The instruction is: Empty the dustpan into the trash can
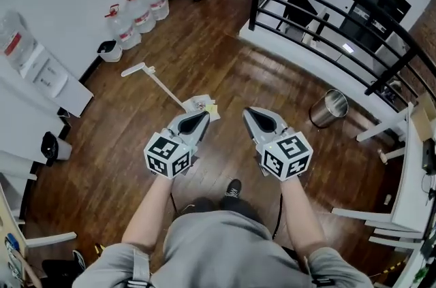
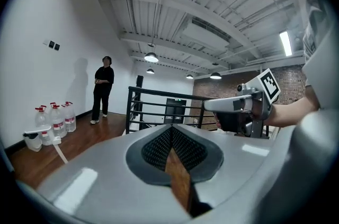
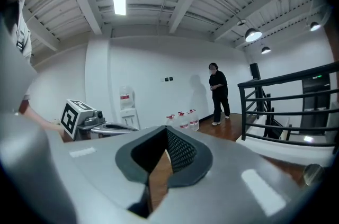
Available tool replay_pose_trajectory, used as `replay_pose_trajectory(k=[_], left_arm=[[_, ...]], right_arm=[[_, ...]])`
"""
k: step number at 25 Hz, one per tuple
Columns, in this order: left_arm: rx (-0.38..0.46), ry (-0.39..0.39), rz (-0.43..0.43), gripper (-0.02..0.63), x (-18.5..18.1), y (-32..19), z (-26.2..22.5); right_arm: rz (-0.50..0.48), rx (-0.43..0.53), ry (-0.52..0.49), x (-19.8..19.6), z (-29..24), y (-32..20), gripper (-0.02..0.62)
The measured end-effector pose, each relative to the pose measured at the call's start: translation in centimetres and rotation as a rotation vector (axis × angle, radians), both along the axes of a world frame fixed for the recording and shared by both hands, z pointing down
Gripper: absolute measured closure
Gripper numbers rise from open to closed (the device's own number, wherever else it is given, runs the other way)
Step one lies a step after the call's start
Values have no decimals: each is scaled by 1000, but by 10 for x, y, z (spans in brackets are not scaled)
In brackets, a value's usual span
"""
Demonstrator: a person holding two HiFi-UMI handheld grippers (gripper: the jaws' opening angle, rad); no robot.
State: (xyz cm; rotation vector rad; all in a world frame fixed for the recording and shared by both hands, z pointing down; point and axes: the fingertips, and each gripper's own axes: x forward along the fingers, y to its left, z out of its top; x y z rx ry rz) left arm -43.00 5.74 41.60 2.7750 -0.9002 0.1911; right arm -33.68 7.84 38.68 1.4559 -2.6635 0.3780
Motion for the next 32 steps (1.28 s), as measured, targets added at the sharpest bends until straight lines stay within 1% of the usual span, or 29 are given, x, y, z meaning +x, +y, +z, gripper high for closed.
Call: replay_pose_trajectory(k=[5, 9, 11, 13, 16, 22, 27, 30, 32], left_arm=[[-5, -16, -82, 601, -4, -49, 5], [-13, 9, -153, 601, -22, -90, 12], [-12, 19, -174, 601, -30, -111, 17], [-12, 20, -174, 601, -36, -131, 22], [-2, 13, -151, 601, -43, -161, 27], [2, 11, -113, 601, -61, -219, 35], [-34, 11, -105, 601, -79, -252, 52], [-61, -16, -108, 601, -87, -261, 69], [-67, -37, -133, 601, -93, -271, 81]], right_arm=[[-49, -3, -15, -1, 1, -45, 597], [-71, -10, 0, -8, 7, -79, 597], [-82, -9, 22, -12, 11, -97, 597], [-82, -11, 39, -16, 11, -118, 597], [-86, -11, 58, -26, 9, -151, 597], [-80, -23, 72, -54, 9, -214, 597], [-43, -16, 61, -67, 10, -250, 597], [-46, -36, 61, -71, 19, -263, 597], [-53, -43, 59, -73, 22, -271, 597]])
